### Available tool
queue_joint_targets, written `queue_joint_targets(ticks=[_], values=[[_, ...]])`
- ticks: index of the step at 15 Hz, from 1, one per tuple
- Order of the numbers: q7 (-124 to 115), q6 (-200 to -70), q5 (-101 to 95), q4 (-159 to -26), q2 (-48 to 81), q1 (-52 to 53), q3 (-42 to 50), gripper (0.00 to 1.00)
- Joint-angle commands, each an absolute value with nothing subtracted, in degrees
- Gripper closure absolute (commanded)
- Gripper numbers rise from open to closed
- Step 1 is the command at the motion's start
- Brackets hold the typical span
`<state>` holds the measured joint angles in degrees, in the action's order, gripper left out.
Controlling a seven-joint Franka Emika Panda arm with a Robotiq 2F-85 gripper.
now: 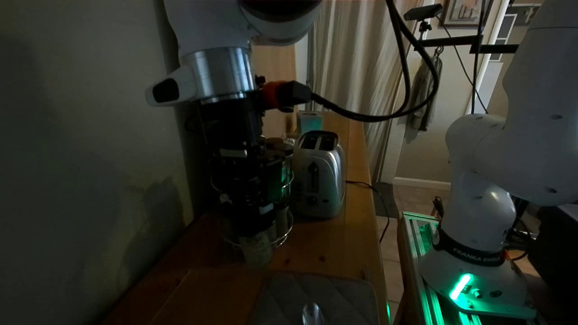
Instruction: Put the spice on the table
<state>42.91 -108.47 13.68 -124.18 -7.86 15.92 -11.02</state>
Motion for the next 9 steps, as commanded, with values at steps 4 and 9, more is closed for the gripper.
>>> queue_joint_targets(ticks=[4, 9], values=[[48.12, -121.63, 15.37, -129.68, -5.84, 17.24, -13.17, 0.73], [49.84, -127.63, 13.89, -130.52, -3.58, 17.9, -14.93, 0.73]])
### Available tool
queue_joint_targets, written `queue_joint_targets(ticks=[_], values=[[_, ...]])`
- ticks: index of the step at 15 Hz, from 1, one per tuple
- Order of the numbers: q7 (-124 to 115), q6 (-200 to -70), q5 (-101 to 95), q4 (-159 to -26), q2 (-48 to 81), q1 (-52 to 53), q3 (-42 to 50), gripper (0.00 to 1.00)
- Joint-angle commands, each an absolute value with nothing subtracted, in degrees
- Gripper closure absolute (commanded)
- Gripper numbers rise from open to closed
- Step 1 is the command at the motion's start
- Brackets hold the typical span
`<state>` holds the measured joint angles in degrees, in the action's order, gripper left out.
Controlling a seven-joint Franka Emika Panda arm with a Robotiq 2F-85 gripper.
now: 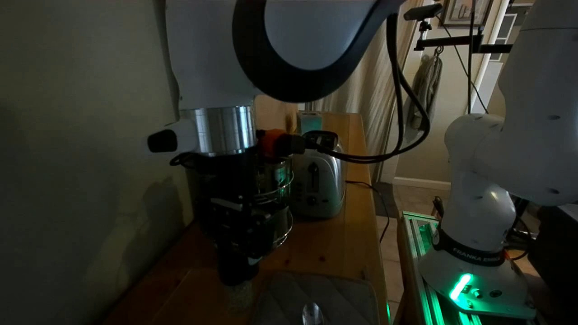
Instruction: Put the spice on the table
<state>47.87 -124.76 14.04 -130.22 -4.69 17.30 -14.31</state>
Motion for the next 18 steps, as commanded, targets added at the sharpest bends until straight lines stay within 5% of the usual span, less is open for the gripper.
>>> queue_joint_targets(ticks=[1, 17, 18], values=[[50.28, -127.84, 14.06, -130.5, -3.12, 17.99, -15.12, 0.73], [50.76, -134.62, 14.81, -130.77, 2.48, 16.29, -15.8, 0.73], [51.1, -133.91, 14.95, -130.72, 2.55, 16.16, -15.84, 0.23]])
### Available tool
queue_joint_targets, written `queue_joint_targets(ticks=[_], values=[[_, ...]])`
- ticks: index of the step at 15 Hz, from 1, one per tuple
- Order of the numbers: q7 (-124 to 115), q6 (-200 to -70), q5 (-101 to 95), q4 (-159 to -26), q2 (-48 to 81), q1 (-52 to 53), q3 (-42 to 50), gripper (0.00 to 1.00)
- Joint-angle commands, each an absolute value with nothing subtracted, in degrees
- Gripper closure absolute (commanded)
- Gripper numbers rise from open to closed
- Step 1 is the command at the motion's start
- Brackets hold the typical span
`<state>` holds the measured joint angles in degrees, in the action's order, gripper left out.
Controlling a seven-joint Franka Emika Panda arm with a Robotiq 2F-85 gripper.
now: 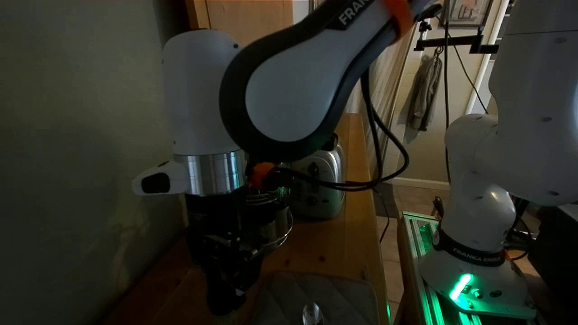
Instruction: Put the spice on the table
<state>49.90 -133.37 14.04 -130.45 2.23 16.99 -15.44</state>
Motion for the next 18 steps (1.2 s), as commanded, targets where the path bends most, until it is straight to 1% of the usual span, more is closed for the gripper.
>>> queue_joint_targets(ticks=[1, 4, 5, 9, 18], values=[[50.77, -134.2, 14.7, -130.83, 2.52, 16.1, -15.86, 0.22], [50.64, -134.04, 14.49, -130.87, 2.03, 15.95, -15.86, 0.03], [50.65, -133.97, 14.5, -130.94, 1.87, 15.92, -15.85, 0.0], [49.9, -134.52, 13.68, -131.33, -0.24, 16.15, -15.99, 0.0], [44.63, -135.21, 5.43, -131.14, -10.24, 17.38, -15.86, 0.0]])
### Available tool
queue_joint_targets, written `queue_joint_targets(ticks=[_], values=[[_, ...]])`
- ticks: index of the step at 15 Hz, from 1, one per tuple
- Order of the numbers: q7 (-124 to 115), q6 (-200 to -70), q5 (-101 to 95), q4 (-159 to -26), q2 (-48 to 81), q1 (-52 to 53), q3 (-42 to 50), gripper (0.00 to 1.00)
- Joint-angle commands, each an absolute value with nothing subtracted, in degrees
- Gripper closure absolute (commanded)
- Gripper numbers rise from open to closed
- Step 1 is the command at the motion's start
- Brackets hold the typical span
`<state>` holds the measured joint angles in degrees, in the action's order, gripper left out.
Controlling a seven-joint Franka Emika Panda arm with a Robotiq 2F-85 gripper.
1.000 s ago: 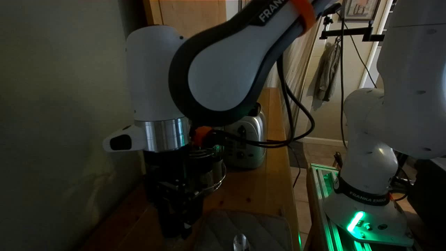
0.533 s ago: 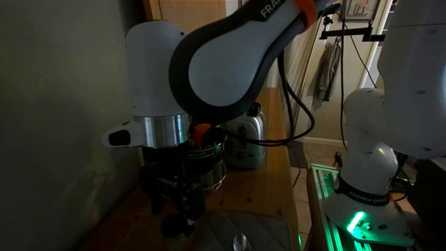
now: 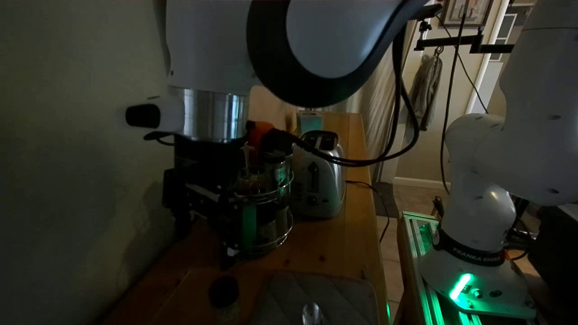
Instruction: Put the spice on the table
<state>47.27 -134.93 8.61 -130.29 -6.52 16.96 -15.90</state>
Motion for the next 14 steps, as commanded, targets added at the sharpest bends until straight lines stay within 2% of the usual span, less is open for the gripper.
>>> queue_joint_targets(ticks=[1, 11, 14], values=[[43.75, -135.15, 4.46, -131.1, -11.11, 17.49, -15.81, 0.0], [21.15, -127.9, -2.95, -129.68, -15.21, 16.23, -15.78, 0.0], [23.12, -129.35, -1.69, -130.05, -14.42, 17.41, -14.93, 0.0]])
